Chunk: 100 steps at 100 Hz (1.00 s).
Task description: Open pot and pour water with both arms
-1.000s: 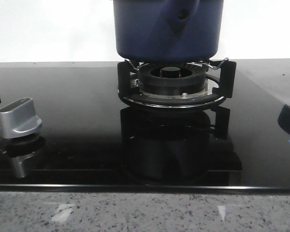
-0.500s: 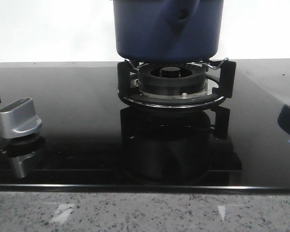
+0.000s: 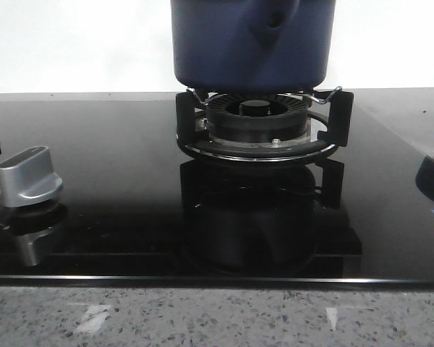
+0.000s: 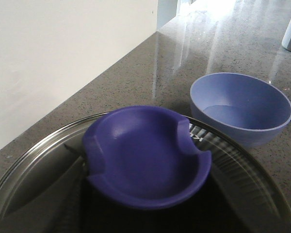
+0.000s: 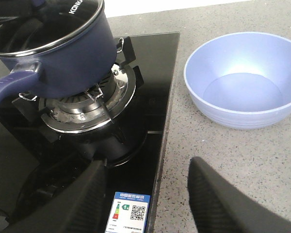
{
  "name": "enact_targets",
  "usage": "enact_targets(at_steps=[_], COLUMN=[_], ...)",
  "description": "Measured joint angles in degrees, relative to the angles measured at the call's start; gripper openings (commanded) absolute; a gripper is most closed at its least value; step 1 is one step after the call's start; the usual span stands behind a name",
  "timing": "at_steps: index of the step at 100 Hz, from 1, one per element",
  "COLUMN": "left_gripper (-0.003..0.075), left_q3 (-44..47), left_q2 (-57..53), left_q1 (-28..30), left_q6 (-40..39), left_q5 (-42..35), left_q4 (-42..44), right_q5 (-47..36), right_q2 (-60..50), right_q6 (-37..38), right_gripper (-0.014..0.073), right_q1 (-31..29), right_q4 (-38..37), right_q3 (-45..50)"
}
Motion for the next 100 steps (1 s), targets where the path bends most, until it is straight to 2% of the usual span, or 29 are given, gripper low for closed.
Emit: enact_targets(at_steps=[56,80,100], left_gripper=[0.0134,0.0134,0.0134], left_q3=[-2.8,-5.32,-5.62], left_q2=[-0.1,-1.63,-3.17], left_q1=[0.0,0.72,5.74], left_q6=[0.0,0.0,-0.69], left_q5=[0.41,1.09,3.02], left_q4=[0.29,0.42,0.42], right_q5=[0.0,0.7,1.35], right_q2=[0.0,3.28,10.65], right_q6=[0.12,4.53,8.91], right_gripper=[0.0351,0.0351,0.0351], right_q1=[0.0,0.0,0.0], right_q4=[-2.64,-8.74,-15.93], right_q3=[-0.08,-2.47,-6.3])
